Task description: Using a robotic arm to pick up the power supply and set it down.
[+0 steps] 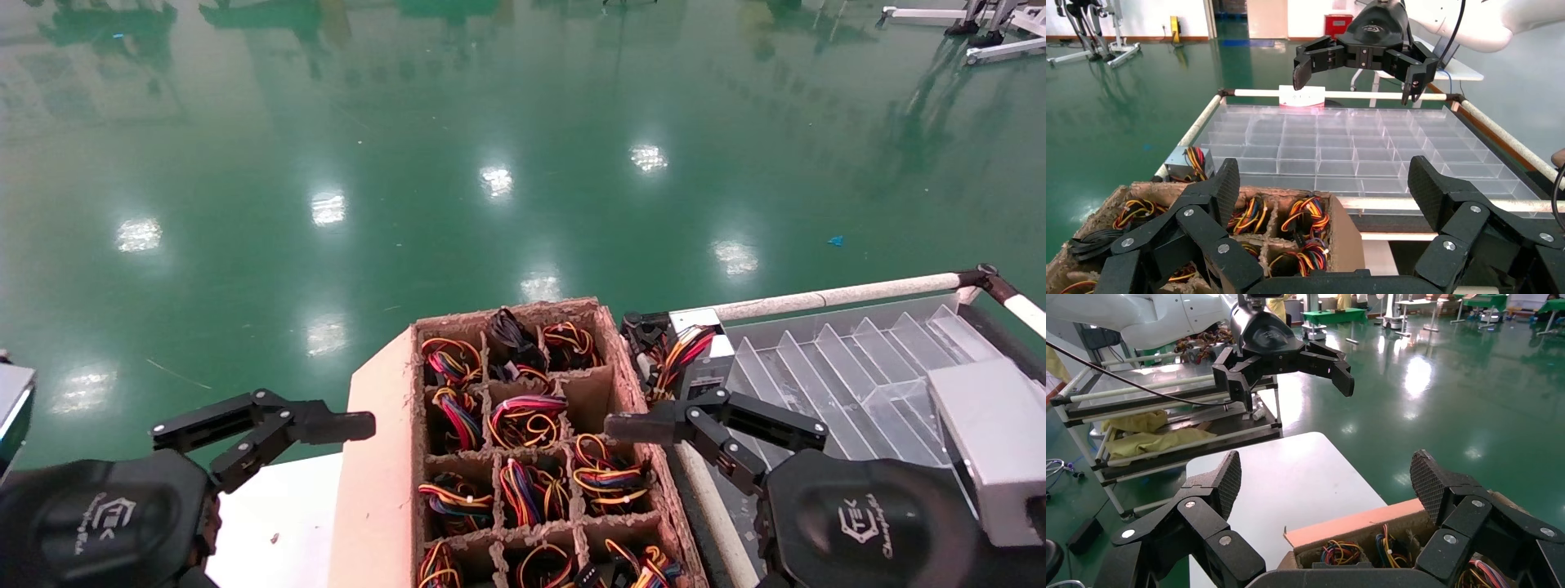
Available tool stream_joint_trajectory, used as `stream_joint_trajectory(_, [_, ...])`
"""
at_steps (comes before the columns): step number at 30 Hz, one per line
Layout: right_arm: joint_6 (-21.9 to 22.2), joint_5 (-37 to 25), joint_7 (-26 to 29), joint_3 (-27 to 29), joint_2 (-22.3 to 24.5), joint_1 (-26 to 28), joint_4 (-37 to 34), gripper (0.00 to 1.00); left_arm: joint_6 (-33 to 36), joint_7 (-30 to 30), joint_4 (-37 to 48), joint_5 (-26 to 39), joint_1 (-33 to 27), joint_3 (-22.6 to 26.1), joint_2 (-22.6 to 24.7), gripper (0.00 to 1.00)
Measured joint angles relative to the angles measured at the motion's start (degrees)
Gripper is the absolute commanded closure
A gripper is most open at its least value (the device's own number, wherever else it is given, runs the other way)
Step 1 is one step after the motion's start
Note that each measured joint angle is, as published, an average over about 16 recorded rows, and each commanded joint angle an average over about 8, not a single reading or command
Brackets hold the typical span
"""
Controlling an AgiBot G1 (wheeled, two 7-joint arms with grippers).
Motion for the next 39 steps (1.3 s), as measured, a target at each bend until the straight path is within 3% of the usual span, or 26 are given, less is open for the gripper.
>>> stream_joint_trajectory(4, [0.0, 0.0, 0.0, 0.0, 0.0, 0.0, 0.0, 0.00, 0.0, 0.0, 0.0, 0.0, 0.0, 0.0, 0.0, 0.25])
stream_joint_trajectory(10, [0.0, 0.0, 0.0, 0.0, 0.0, 0.0, 0.0, 0.00, 0.0, 0.0, 0.0, 0.0, 0.0, 0.0, 0.0, 0.78])
stream_joint_trajectory(14, [0.0, 0.0, 0.0, 0.0, 0.0, 0.0, 0.0, 0.00, 0.0, 0.0, 0.0, 0.0, 0.0, 0.0, 0.0, 0.96])
stream_joint_trajectory(17, [0.0, 0.0, 0.0, 0.0, 0.0, 0.0, 0.0, 0.00, 0.0, 0.0, 0.0, 0.0, 0.0, 0.0, 0.0, 1.00])
stream_joint_trajectory(39, [0.1, -0.2, 0.0, 0.0, 0.1, 0.0, -0.1, 0.00, 0.0, 0.0, 0.0, 0.0, 0.0, 0.0, 0.0, 1.00])
